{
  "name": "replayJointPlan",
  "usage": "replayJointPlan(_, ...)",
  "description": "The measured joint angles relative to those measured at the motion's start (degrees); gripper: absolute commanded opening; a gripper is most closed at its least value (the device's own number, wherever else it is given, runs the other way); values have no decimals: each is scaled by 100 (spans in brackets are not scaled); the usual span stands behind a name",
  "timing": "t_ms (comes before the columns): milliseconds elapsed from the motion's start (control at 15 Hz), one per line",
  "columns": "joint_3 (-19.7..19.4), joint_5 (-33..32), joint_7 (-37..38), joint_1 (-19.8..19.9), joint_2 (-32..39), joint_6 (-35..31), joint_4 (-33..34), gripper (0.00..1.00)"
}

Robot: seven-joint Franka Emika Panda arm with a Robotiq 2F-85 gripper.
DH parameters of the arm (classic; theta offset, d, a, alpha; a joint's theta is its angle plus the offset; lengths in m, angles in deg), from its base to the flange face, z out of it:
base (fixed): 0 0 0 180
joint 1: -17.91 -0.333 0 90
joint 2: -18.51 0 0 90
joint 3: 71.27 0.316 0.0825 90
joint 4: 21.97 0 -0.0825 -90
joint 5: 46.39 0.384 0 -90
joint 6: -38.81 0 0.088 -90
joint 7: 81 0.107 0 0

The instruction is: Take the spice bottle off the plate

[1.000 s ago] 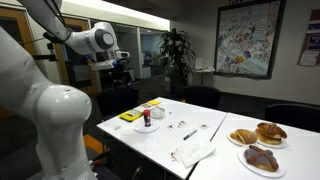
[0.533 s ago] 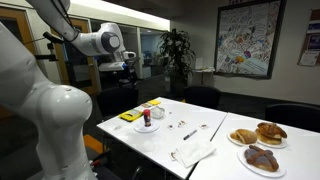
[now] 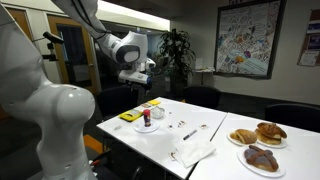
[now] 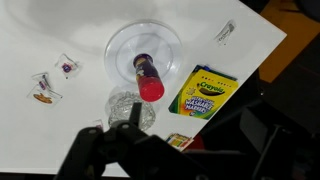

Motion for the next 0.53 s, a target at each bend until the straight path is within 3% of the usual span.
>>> replayJointPlan(200,-441,546,-1056,-160,224,64,53,100)
replayJointPlan(533,-516,783,-2070,-79,1059,118,296,100)
